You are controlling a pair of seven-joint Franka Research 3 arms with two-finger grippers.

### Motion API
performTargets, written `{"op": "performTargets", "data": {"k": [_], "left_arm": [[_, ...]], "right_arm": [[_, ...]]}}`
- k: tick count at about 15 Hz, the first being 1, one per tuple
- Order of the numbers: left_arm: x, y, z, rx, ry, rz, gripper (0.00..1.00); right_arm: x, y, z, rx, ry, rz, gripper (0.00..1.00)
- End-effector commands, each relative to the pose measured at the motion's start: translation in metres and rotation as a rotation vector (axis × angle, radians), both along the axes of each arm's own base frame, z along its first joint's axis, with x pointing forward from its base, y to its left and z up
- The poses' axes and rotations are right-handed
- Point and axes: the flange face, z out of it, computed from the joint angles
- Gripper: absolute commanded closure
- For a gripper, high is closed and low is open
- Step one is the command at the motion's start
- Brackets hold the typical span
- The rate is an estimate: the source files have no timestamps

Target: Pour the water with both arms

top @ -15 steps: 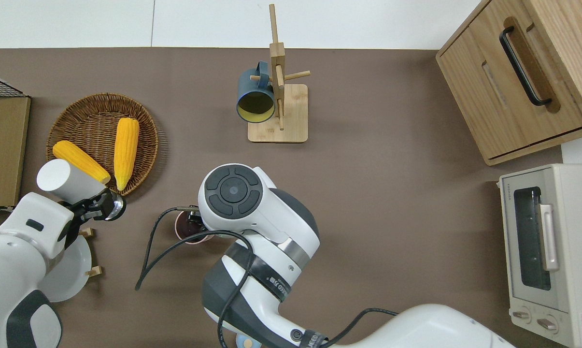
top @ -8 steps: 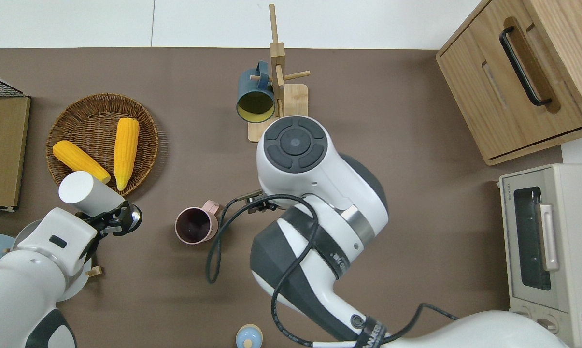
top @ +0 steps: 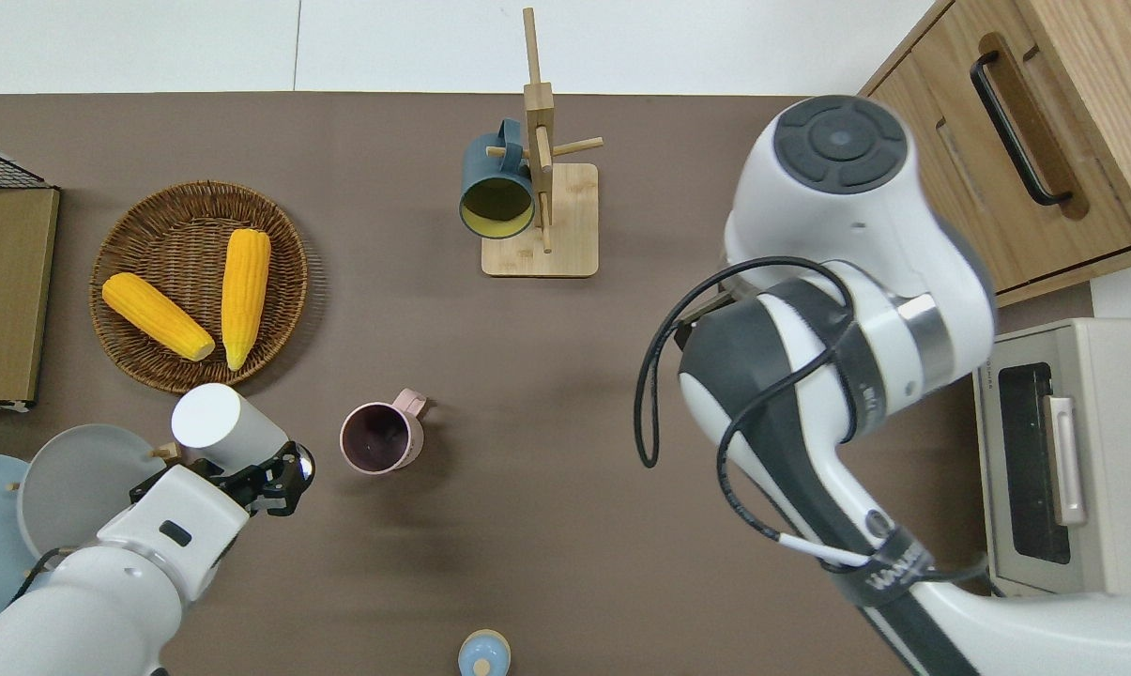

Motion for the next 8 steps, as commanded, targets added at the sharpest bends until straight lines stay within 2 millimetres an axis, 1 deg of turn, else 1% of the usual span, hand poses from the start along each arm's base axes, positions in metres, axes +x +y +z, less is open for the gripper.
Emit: {"op": "performTargets", "data": {"k": [1,3,4,5,7,8], "left_arm": [[-0.029,-0.011,0.01,0.004,-0.022,-0.024,1.0],[-0.036,-0.017,0.006,0.006,-0.019,-0.043,1.0],[-0.039,-0.017,0.004,0.008,-0.013,-0.045,1.0],[-0.042,-0.017,0.004,0.009,-0.015,-0.048,1.0],[-0.047,-0.022,0.0,0.014,0.004,-0.063,1.0],[-0.049,-0.024,-0.001,0.017,0.017,-0.069,1.0]], "right_arm": [[-0.016,-0.039,0.028,-0.005,0.04,-0.024,0.009],[-0.02,-0.064,0.05,-0.013,0.026,-0.073,0.009],[-0.024,-0.075,0.062,-0.016,0.021,-0.093,0.009],[-0.027,-0.09,0.069,-0.022,0.029,-0.116,0.009],[-0.04,-0.125,0.099,-0.002,0.019,-0.184,0.009],[-0.046,-0.138,0.11,0.013,0.019,-0.211,0.009]]}}
